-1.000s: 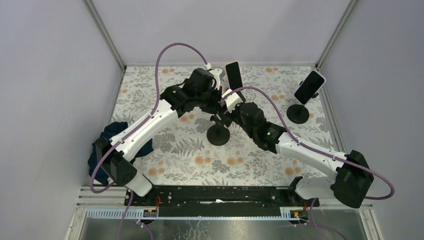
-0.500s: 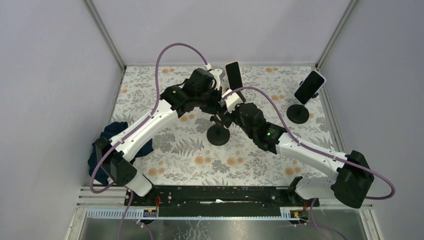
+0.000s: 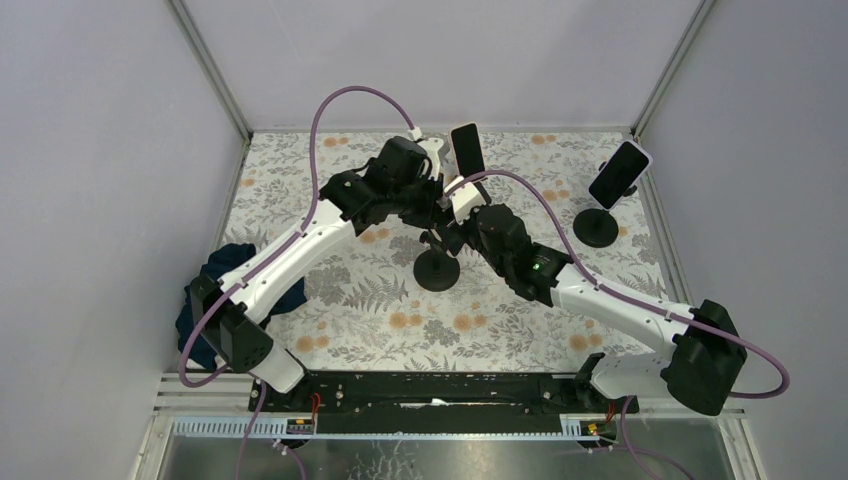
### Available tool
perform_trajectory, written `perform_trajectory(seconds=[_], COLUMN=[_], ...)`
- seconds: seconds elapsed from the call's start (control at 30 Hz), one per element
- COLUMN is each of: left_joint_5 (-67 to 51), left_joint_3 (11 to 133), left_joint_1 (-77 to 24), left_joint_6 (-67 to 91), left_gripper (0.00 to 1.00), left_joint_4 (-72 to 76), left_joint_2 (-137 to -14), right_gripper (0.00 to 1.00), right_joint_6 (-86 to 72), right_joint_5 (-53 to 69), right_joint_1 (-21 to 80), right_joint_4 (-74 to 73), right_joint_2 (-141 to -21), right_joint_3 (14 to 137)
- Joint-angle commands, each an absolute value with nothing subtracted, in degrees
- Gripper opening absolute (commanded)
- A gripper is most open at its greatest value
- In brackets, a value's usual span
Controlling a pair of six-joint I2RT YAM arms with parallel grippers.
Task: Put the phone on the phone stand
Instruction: Install the phone on the phone stand.
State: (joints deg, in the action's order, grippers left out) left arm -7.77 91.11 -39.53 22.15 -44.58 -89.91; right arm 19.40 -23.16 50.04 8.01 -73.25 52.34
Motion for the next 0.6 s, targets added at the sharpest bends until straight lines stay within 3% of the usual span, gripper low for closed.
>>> perform_trajectory(seconds=[0.0,0.4,0.5,0.57], left_joint_5=[3.2,1.4,1.4,1.3], left_joint_3=[86.2,84.5,84.6,84.6], left_joint_1=[-36.6,-35.2,-35.1,-35.0], left_joint_6=[17.7,16.2,16.1,16.1], left_gripper=[0.00,0.00,0.00,0.00], left_joint_4=[-53.5,-51.8,-51.8,-51.8], left_joint_2=[-93.7,-93.4,-93.3,-93.4], right_gripper=[0.00,0.06,0.10,0.19], right_joint_6=[16.7,15.5,14.9,14.4], right_joint_5=[-19.2,-18.9,-18.8,-18.7], right_joint_1=[52.7,52.7,52.9,52.9], right_joint_4=[4.4,3.4,3.1,3.1], right_joint_2=[-74.3,-75.2,-75.6,-75.8], right_joint_3=[53.8,55.0,55.3,55.5])
